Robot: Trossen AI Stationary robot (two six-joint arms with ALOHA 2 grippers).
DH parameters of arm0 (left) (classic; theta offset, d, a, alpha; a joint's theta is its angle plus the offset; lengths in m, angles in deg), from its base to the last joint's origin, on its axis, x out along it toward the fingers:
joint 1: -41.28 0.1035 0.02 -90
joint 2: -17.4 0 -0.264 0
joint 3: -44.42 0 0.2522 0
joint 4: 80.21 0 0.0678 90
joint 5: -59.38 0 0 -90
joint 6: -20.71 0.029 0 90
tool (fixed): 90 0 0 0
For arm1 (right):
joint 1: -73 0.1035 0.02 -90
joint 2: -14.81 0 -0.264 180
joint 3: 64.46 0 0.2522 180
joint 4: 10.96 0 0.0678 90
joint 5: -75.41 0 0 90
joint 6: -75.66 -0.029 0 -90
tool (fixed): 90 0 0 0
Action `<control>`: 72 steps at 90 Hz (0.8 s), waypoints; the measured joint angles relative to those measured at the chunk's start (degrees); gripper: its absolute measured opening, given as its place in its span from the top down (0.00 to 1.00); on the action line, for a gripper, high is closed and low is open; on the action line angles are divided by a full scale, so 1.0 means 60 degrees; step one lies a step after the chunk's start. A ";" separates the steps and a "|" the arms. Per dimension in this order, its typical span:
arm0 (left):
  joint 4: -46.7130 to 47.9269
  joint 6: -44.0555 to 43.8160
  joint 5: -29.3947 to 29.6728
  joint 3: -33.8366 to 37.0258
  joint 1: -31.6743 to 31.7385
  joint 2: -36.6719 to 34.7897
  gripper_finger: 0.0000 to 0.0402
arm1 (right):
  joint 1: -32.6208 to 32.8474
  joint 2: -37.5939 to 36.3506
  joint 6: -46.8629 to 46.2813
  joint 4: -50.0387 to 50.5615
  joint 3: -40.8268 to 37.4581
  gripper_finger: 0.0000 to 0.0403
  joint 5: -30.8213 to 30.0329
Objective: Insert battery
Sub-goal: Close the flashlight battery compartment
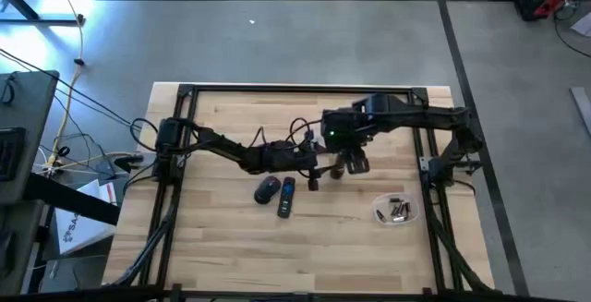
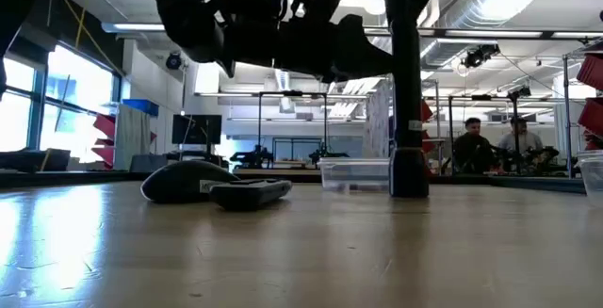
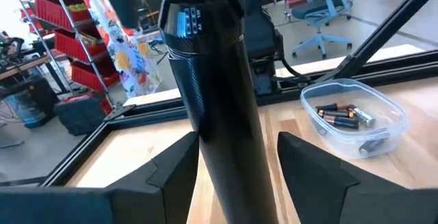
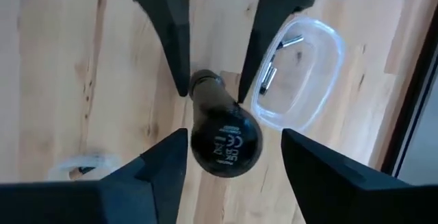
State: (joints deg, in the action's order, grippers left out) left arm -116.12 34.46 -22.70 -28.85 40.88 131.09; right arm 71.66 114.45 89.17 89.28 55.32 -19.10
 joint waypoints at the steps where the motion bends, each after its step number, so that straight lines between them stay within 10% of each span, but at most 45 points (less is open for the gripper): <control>1: 0.0000 -0.0002 0.0000 0.0000 0.0000 0.0000 0.55 | 0.0000 0.0000 0.0005 -0.0001 -0.0012 0.50 0.0002; 72: 0.0026 0.0056 0.0029 0.0000 -0.0109 -0.0004 0.55 | 0.0000 0.0004 0.0409 -0.0149 -0.0015 0.51 0.0009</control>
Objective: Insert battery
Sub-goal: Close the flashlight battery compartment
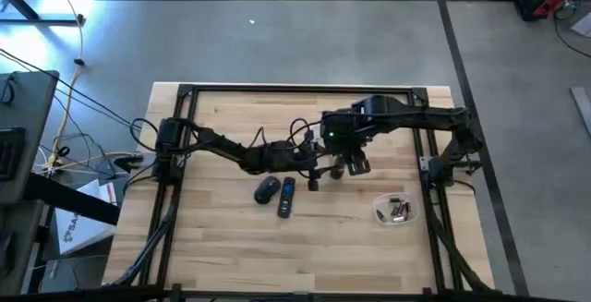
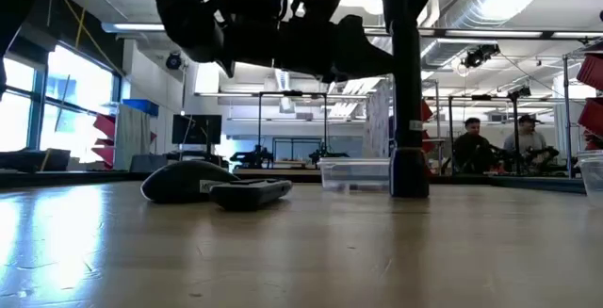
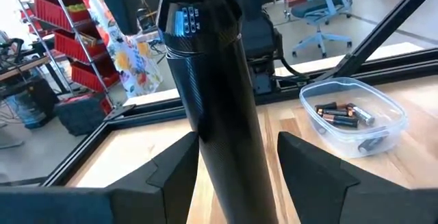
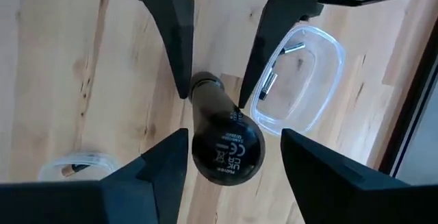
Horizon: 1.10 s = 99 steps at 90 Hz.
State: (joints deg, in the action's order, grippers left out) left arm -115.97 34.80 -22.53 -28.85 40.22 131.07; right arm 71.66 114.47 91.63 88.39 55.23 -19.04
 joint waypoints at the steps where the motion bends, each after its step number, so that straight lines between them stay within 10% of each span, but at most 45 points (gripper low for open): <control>1: 0.0000 0.0000 0.0000 0.0002 -0.0005 0.0000 0.55 | 0.0000 0.0000 0.0000 0.0011 0.0000 0.51 0.0000; 99: -0.0007 0.0106 0.0009 0.0007 -0.0030 -0.0007 0.55 | -0.0018 0.0000 -0.0311 0.0146 0.0097 0.68 0.0248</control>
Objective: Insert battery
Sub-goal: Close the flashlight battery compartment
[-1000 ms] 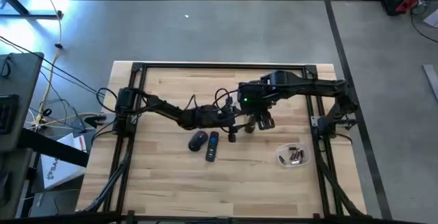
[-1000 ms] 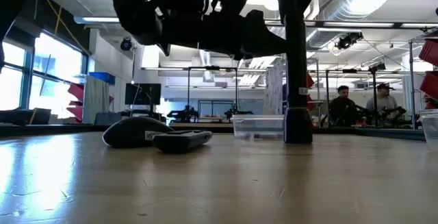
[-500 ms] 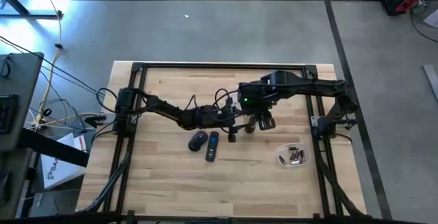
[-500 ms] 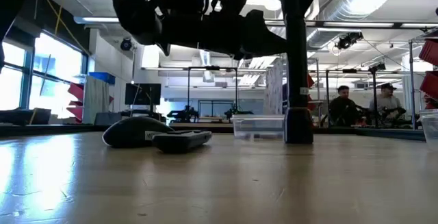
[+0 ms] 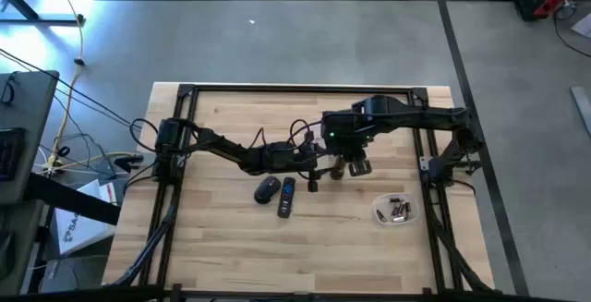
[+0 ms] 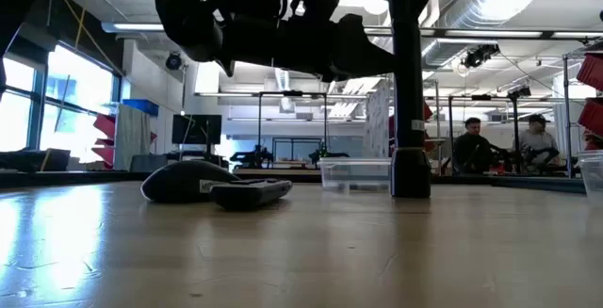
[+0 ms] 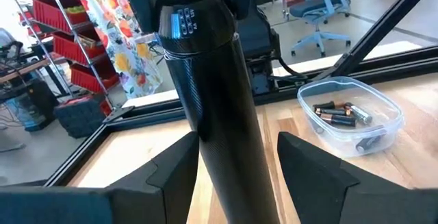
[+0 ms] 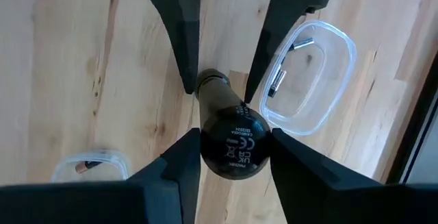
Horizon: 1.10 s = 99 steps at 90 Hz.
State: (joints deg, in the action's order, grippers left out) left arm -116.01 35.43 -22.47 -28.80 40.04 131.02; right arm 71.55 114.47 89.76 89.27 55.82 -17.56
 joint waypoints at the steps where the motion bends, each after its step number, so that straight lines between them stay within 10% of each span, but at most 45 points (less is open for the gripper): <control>1: 0.0000 0.0000 0.0002 0.0000 0.0000 0.0000 0.55 | 0.0000 0.0000 -0.0014 0.0003 0.0011 0.68 0.0000; 99: -0.0015 0.0227 -0.0016 0.0000 -0.0018 0.0000 0.55 | -0.0004 -0.0388 -0.1069 -0.0273 -0.0551 0.68 0.0083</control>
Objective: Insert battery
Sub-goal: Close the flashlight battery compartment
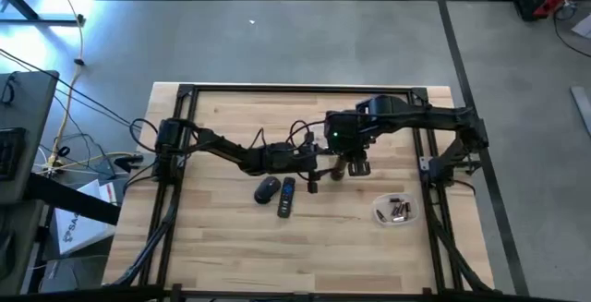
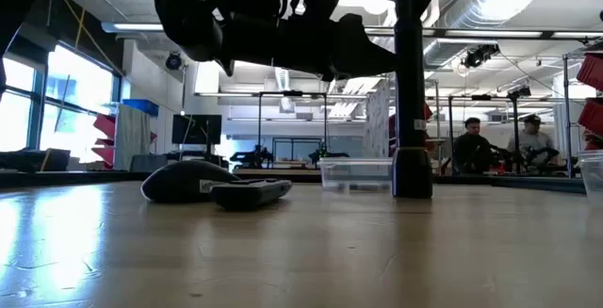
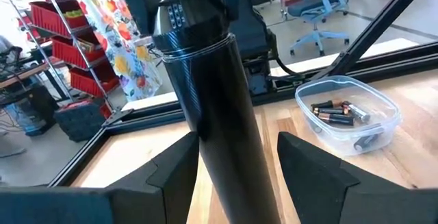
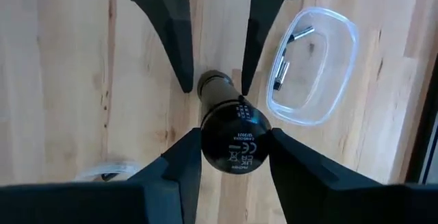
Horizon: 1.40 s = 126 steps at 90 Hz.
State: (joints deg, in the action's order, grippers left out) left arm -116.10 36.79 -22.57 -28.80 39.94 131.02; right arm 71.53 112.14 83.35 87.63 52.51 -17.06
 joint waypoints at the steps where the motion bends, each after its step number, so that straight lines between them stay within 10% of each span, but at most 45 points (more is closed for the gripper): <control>1: 0.0000 0.0015 0.0000 0.0000 -0.0001 0.0000 0.55 | 0.0000 -0.0016 0.0006 -0.0006 -0.0004 0.68 -0.0001; 75: -0.0594 -0.0336 -0.0229 0.0002 -0.0011 -0.0004 0.55 | -0.0004 -0.0133 0.0136 -0.0373 -0.0577 0.68 0.0182; 126: -0.0961 -0.0384 -0.0153 0.0003 -0.0018 -0.0004 0.55 | -0.0022 -0.0104 -0.3321 -0.0476 -0.0595 0.68 0.0073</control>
State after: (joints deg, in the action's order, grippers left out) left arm -121.87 34.49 -23.49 -28.78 39.83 131.00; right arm 71.40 111.52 63.42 84.77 48.94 -16.62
